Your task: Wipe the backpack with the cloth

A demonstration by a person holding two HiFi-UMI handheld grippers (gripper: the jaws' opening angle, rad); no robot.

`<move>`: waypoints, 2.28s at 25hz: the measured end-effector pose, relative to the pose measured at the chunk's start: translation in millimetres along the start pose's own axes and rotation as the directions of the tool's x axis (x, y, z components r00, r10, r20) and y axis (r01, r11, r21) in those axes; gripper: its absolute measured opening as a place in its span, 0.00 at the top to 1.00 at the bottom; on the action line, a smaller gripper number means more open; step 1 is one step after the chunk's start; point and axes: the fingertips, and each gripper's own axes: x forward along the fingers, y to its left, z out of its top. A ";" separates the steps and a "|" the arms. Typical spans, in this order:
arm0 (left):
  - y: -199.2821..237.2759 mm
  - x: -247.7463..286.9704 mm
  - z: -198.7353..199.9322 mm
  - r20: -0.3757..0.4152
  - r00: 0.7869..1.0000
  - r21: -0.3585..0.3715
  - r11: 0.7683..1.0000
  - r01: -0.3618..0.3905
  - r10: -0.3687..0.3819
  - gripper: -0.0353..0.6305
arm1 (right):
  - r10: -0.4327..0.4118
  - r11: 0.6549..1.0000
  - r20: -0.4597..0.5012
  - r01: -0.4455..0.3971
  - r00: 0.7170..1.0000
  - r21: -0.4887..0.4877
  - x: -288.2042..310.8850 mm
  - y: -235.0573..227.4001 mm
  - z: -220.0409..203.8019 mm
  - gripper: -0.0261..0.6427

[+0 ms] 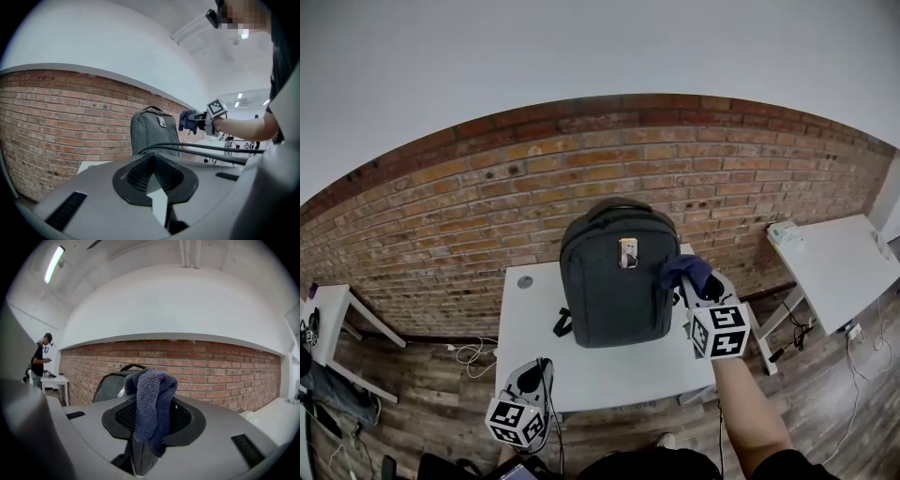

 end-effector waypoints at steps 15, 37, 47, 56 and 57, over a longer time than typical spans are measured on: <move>-14.9 -14.6 -21.1 -0.076 0.994 -0.009 0.997 0.075 -0.075 0.95 | -0.015 0.994 -0.050 0.020 0.999 0.104 -91.5 26.9 -50.6 0.79; -188.5 -172.9 -50.4 0.000 0.999 -0.039 0.999 -0.036 0.036 0.95 | 0.127 0.991 0.020 -0.127 0.992 0.028 -315.4 28.5 -63.5 0.79; -309.4 -264.7 -75.3 -0.006 0.997 0.016 0.997 -0.076 0.076 0.95 | 0.168 0.986 0.033 -0.168 0.985 0.017 -454.9 18.7 -78.1 0.79; -324.8 -311.7 -67.1 -0.009 0.994 0.043 0.994 -0.105 0.106 0.95 | 0.178 0.981 0.111 -0.185 0.978 0.055 -514.4 45.4 -62.5 0.79; -320.3 -314.5 -64.7 -0.009 0.994 0.042 0.993 -0.109 0.109 0.95 | 0.175 0.981 0.116 -0.183 0.978 0.060 -520.5 50.1 -63.2 0.79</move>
